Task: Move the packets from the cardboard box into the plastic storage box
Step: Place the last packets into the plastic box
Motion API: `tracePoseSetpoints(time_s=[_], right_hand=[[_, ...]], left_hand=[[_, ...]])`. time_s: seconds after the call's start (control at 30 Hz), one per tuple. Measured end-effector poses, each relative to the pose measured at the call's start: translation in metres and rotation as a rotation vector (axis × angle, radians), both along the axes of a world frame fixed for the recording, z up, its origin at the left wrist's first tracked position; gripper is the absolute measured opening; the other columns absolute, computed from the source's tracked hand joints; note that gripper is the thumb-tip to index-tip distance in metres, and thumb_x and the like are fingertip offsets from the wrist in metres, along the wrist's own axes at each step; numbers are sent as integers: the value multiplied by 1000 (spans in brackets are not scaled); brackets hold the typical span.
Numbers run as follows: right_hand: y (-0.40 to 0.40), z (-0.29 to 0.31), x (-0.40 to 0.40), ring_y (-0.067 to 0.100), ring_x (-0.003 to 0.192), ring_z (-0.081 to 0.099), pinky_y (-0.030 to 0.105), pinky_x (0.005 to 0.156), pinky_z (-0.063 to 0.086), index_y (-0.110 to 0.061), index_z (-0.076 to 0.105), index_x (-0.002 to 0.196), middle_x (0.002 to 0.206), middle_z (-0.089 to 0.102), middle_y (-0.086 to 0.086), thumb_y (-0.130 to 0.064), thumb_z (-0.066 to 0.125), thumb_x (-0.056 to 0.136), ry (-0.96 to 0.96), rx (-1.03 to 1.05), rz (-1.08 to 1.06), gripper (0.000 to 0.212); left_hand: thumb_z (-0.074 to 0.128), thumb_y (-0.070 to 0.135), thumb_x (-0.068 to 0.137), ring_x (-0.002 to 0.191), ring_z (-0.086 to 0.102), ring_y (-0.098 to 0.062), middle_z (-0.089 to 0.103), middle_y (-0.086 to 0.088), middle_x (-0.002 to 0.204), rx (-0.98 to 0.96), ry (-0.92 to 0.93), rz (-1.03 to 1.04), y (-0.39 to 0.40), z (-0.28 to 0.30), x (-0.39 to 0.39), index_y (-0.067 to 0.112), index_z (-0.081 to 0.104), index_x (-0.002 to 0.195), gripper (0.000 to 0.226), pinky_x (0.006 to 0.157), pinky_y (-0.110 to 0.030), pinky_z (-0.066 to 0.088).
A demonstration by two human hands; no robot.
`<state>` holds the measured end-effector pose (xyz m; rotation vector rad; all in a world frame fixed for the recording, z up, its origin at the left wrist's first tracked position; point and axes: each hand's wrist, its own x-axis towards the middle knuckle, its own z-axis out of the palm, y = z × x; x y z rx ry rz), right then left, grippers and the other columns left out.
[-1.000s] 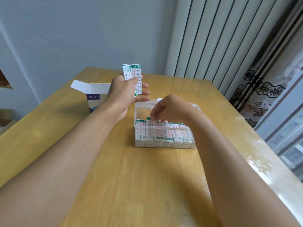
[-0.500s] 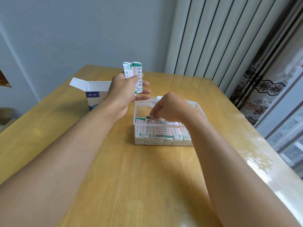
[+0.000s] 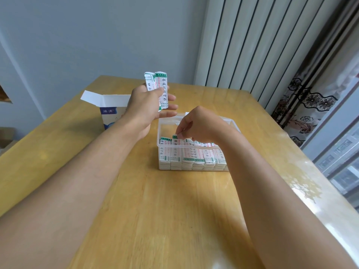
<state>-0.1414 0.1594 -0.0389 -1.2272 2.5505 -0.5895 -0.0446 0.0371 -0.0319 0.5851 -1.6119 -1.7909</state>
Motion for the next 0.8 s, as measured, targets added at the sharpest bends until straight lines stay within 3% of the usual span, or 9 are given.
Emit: tracePoseSetpoints(time_s=[0.17,0.3,0.53,0.67,0.8], right_hand=[[-4,-3,-1,14,68,61,31,65,54,-32,83,88,81,74,-8,-18,83,83,50,4,-30,15],[-7,-6,-4,7,64,57,23,57,44,-34,82,92,70,63,-19,-16,78,87,61,48,-64,19],[-7,-10,-11,12,73,62,31,68,54,-31,79,100,82,68,-12,-26,76,89,88,114,-131,13],[-7,-14,-18,25,88,68,42,84,60,-22,71,116,98,72,0,-36,73,90,100,207,-177,29],[-8,-15,-18,26,91,67,43,89,58,-22,71,119,99,72,-1,-43,74,88,85,272,-168,37]], left_hand=[[44,13,107,73,74,-24,72,-12,95,-5,-3,-4,1,-1,0,10,61,115,19,60,-31,61],[44,14,107,74,74,-23,73,-12,95,-8,-7,-1,0,-1,0,10,61,116,19,62,-32,61],[44,14,107,74,74,-23,73,-12,96,-13,-11,-6,0,-1,0,9,61,118,21,62,-33,61],[44,14,107,75,74,-24,72,-12,96,-10,-7,-10,0,-1,1,10,61,118,20,62,-33,61],[45,15,107,75,74,-23,73,-13,97,-11,-10,-11,0,-1,0,10,61,119,21,63,-33,61]])
